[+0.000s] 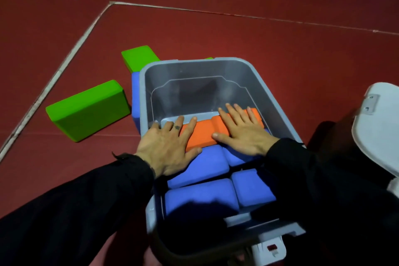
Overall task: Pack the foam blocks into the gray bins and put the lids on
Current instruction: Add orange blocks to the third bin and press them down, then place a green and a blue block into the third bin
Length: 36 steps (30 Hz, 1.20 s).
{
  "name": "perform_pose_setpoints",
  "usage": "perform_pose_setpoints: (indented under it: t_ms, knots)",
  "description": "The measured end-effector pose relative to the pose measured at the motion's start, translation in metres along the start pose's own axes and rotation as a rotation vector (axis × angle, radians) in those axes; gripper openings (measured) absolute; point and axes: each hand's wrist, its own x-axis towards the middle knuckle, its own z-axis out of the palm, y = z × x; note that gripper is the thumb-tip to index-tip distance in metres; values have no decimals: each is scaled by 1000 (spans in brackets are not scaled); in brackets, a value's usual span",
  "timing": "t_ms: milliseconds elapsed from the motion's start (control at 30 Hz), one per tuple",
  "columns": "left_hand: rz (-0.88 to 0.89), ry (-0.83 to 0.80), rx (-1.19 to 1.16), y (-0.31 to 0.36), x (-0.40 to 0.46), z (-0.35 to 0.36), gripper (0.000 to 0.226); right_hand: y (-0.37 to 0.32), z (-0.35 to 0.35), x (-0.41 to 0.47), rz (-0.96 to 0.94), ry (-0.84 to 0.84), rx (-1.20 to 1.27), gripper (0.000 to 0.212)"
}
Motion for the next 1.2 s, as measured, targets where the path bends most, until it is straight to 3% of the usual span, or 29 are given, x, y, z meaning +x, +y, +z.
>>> perform_pose_setpoints:
  t_ms: [100, 300, 500, 567, 700, 867, 1200]
  knots:
    - [20, 2, -21, 0, -1, 0, 90, 4, 8, -4, -11, 97, 48, 110]
    - [8, 48, -155, -3, -2, -4, 92, 3, 2, -11, -50, 282, 174, 73]
    - [-35, 3, -207, -5, -1, -17, 84, -5, -20, -4, -88, 412, 303, 56]
    - [-88, 62, -262, -15, 0, -26, 78, -12, -26, -1, -129, 423, 346, 44]
    - [-162, 227, -351, -52, -9, -37, 60, -34, -33, 5, -216, 448, 366, 36]
    - [-303, 373, -347, -109, -28, -17, 44, -86, -49, 34, -322, 411, 295, 46]
    - [-556, 178, -268, -270, -28, 75, 67, -208, -87, 71, -374, 403, 146, 41]
